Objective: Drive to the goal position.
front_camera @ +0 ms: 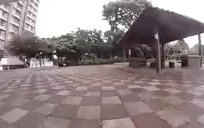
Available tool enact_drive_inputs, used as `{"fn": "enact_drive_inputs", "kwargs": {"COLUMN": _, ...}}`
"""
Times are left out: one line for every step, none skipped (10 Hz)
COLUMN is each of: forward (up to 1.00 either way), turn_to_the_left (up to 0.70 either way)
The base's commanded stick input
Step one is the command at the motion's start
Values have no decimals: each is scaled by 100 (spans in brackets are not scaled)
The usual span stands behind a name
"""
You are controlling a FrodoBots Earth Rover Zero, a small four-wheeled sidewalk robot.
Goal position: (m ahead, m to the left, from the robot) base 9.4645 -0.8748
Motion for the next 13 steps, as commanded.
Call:
{"fn": "enact_drive_inputs", "kwargs": {"forward": 100, "turn_to_the_left": 0}}
{"fn": "enact_drive_inputs", "kwargs": {"forward": 100, "turn_to_the_left": 0}}
{"fn": "enact_drive_inputs", "kwargs": {"forward": 100, "turn_to_the_left": 0}}
{"fn": "enact_drive_inputs", "kwargs": {"forward": 100, "turn_to_the_left": 0}}
{"fn": "enact_drive_inputs", "kwargs": {"forward": 100, "turn_to_the_left": 0}}
{"fn": "enact_drive_inputs", "kwargs": {"forward": 100, "turn_to_the_left": 0}}
{"fn": "enact_drive_inputs", "kwargs": {"forward": 100, "turn_to_the_left": 0}}
{"fn": "enact_drive_inputs", "kwargs": {"forward": 100, "turn_to_the_left": 0}}
{"fn": "enact_drive_inputs", "kwargs": {"forward": 100, "turn_to_the_left": 0}}
{"fn": "enact_drive_inputs", "kwargs": {"forward": 100, "turn_to_the_left": 0}}
{"fn": "enact_drive_inputs", "kwargs": {"forward": 100, "turn_to_the_left": 0}}
{"fn": "enact_drive_inputs", "kwargs": {"forward": 100, "turn_to_the_left": 0}}
{"fn": "enact_drive_inputs", "kwargs": {"forward": 100, "turn_to_the_left": 0}}
